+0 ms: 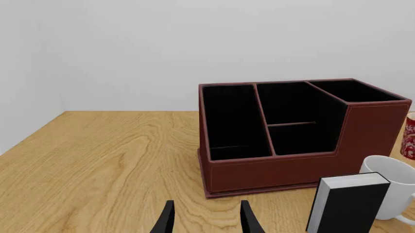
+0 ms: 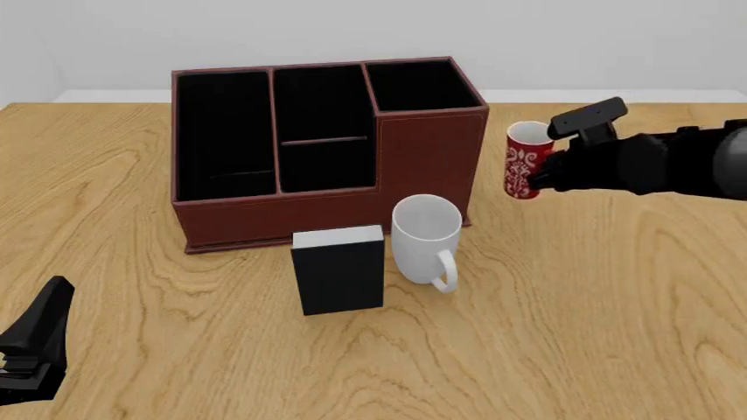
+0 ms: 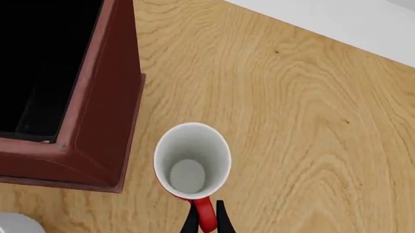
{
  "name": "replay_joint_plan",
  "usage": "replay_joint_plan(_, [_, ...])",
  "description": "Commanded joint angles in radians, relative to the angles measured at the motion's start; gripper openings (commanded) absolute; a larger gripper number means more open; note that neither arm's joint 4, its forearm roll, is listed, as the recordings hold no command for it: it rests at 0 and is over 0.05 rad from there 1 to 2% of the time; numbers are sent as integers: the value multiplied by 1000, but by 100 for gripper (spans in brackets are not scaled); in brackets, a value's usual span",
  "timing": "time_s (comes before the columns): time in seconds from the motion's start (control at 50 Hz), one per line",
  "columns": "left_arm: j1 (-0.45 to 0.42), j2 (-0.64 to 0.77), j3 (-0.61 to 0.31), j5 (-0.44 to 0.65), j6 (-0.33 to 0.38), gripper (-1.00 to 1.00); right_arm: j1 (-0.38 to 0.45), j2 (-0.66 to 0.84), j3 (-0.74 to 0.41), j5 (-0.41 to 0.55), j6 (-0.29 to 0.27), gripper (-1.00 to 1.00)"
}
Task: Pick up the red mug and place it to the right of the caddy.
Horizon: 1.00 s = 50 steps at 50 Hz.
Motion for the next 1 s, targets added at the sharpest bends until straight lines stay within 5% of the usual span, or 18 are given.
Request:
replay_joint_plan(0.02, [0, 0, 0, 0, 0, 100, 2, 51, -42, -10, 14, -100])
replay_joint_plan(1.0, [0, 0, 0, 0, 0, 100, 40, 180, -133, -11, 23, -100])
